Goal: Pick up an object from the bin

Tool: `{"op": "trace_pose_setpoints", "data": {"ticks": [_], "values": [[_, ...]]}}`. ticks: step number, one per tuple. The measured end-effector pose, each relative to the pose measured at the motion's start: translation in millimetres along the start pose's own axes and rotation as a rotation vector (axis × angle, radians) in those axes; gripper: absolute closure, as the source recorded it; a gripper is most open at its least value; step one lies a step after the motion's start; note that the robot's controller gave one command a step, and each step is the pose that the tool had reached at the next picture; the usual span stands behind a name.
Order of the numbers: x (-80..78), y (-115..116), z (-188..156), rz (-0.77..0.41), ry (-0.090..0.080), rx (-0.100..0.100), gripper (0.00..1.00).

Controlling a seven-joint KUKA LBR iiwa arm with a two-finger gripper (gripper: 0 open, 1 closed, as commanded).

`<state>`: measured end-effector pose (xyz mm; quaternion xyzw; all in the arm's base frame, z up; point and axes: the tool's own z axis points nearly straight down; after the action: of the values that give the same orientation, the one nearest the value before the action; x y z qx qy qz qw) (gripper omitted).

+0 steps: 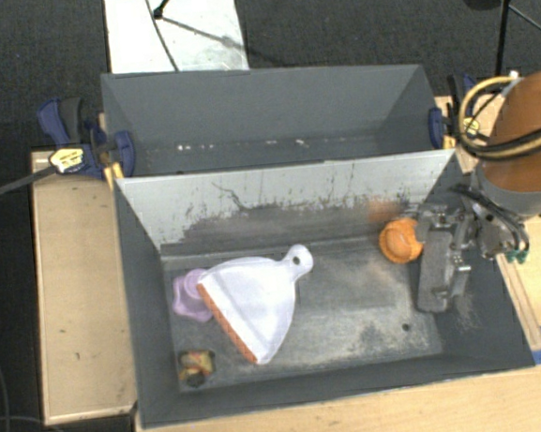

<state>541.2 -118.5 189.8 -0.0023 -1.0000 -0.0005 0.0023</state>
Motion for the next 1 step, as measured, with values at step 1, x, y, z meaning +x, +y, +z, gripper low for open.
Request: {"op": "trace_pose_setpoints", "data": {"ticks": [1], "values": [[-1.7, 0.5, -4.6, -0.004, -0.008, 0.002, 0.0]]}}
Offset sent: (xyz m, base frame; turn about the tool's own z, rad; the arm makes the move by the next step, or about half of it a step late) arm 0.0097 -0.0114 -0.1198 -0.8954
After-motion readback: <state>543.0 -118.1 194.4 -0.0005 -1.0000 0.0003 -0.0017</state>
